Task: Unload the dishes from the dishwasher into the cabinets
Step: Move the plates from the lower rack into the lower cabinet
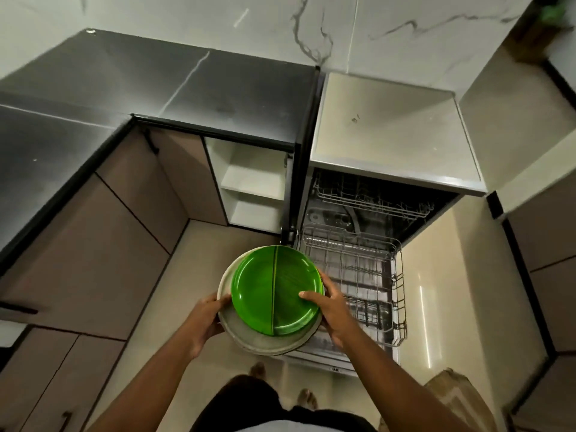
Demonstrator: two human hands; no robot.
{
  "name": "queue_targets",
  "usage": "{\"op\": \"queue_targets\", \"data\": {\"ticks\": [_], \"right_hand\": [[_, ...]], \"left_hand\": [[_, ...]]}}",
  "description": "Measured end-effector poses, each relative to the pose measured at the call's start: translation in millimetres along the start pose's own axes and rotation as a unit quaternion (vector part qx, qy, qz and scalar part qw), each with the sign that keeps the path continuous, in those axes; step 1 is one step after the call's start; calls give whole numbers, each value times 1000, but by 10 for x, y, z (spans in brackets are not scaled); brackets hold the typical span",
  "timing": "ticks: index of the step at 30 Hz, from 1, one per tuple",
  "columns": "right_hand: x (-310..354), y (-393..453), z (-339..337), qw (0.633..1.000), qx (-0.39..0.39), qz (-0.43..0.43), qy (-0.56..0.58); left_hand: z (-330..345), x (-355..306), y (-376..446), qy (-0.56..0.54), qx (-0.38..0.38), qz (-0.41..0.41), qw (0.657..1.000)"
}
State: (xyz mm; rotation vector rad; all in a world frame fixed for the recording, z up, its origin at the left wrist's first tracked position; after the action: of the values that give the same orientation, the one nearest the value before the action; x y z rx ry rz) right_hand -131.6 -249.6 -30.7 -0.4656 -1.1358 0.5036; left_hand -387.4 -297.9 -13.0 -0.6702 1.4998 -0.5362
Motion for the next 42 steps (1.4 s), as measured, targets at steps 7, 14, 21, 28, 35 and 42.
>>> {"op": "queue_targets", "data": {"ticks": [7,14,21,28,35,42], "right_hand": [[-29,-26,428,999,19,-4,-39],[-17,166,963,998,-7,-16,-66],[-222,563,1589,996,-76,-54,-14],[-445,764,1972,991,-117,-57,37],[-256,1332,1962,989,-136,-61,26],[69,2210,1991,989,-140,-51,-5]], "left_hand": [[-472,98,-99,-30,-40,-6,999],[-1043,-102,282,-21,-9,-8,1000],[-1748,-639,726,9,83,3,997],[-2163,-901,1146,49,107,-27,993],[-2104,-1125,1797,43,97,-50,993],[-2145,-1539,2573,98,59,-20,993]]}}
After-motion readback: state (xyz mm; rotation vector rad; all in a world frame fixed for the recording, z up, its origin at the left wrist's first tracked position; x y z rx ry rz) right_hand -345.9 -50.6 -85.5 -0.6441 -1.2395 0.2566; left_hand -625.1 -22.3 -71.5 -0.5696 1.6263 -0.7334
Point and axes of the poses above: each hand's wrist, its own y-axis towards the middle knuckle, its own z-axis out of the palm, x = y × z, the point moved 10 cm from there along y, towards the middle knuckle, and after that the axes turned 7 degrees about y, right-handed, at the moved point
